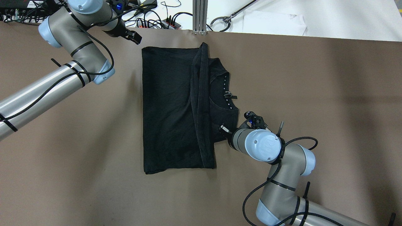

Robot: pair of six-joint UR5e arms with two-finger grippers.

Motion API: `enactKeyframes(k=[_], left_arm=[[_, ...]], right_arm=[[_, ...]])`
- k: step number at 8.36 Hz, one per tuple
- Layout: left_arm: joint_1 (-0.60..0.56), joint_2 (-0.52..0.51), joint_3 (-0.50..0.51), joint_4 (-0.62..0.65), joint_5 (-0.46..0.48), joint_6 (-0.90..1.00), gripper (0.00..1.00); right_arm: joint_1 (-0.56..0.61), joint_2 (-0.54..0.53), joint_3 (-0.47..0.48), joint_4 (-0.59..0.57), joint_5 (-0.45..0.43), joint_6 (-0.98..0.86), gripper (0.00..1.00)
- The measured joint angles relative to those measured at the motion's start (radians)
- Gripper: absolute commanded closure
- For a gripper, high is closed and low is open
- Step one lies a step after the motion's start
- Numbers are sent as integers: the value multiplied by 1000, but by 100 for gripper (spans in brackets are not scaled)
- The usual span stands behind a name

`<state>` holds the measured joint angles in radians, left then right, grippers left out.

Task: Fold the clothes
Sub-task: 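Move the right gripper to the collar edge nearest it and grasp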

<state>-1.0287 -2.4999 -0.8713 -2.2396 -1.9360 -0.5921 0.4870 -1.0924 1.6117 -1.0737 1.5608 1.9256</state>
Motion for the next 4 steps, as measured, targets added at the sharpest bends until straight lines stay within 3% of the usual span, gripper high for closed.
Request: enactKeyframes(k=[2,4], left_arm=[[4,0,0,1,0,0,0],[5,0,0,1,0,0,0]], right_arm=[[8,1,-1,-1,-30,6,62],[12,2,-1,-2,-37,7,98]])
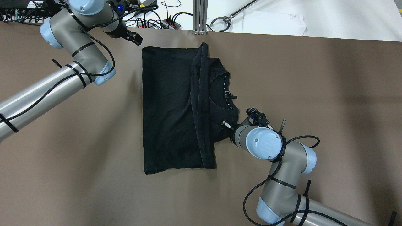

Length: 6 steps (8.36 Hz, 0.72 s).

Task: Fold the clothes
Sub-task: 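Move the right gripper to the collar edge nearest it and grasp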

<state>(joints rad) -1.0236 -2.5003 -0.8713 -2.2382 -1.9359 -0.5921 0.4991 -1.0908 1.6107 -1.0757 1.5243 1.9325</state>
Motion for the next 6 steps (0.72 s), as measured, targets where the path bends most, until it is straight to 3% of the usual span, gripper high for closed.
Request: enactKeyframes(k=[4,6], left_arm=[[0,0,0,0,0,-3,0],[0,0,0,0,0,-4,0]], right_arm=[[-7,-6,12,-6,6,-2,100],[-12,-41,76,-13,30,-10,100]])
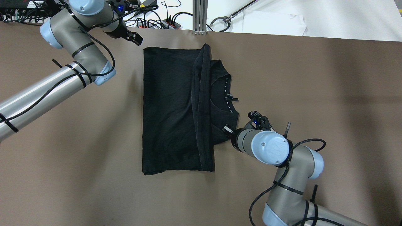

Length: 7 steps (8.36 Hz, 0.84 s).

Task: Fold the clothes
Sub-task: 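Move the right gripper to the collar edge nearest it and grasp, then lift that edge with the right gripper and fold it over the shirt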

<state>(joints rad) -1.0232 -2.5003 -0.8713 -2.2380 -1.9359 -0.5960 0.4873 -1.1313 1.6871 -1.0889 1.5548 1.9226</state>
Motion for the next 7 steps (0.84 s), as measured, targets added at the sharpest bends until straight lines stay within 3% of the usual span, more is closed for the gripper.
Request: enactKeyframes(k=[3,7], left_arm=[[1,1,0,0,0,-4,0],[10,2,0,-2,0,-18,0]], right_arm=[[-46,-132,189,-3,15,-42,100],[-76,-174,233,-4,7,-53,100]])
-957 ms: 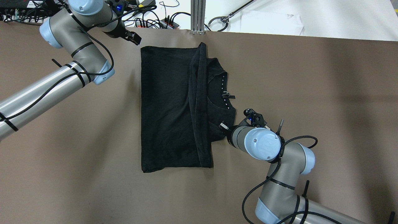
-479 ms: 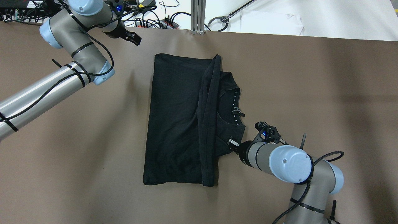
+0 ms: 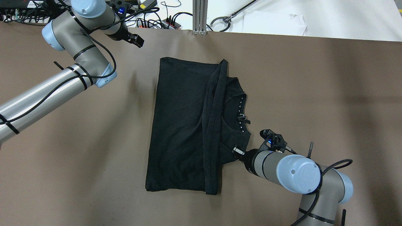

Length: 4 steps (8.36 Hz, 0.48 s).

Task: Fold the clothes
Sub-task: 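Lift that edge with the right gripper and fold it over the shirt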

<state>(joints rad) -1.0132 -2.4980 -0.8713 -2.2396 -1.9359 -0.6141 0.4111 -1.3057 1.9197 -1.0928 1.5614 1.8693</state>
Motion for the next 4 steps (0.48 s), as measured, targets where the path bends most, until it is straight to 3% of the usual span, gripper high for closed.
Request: enactKeyframes(k=[1,2,4], left_arm=[[1,0,0,0,0,-1,0],[2,-1,0,0,0,-2,0],[2,-1,0,0,0,-2,0]], right_arm=[[-1,-1,0,-6,2,-11,80],[1,1,0,-20,6,-57,7],[28,9,-2,-50,12,-190,6]])
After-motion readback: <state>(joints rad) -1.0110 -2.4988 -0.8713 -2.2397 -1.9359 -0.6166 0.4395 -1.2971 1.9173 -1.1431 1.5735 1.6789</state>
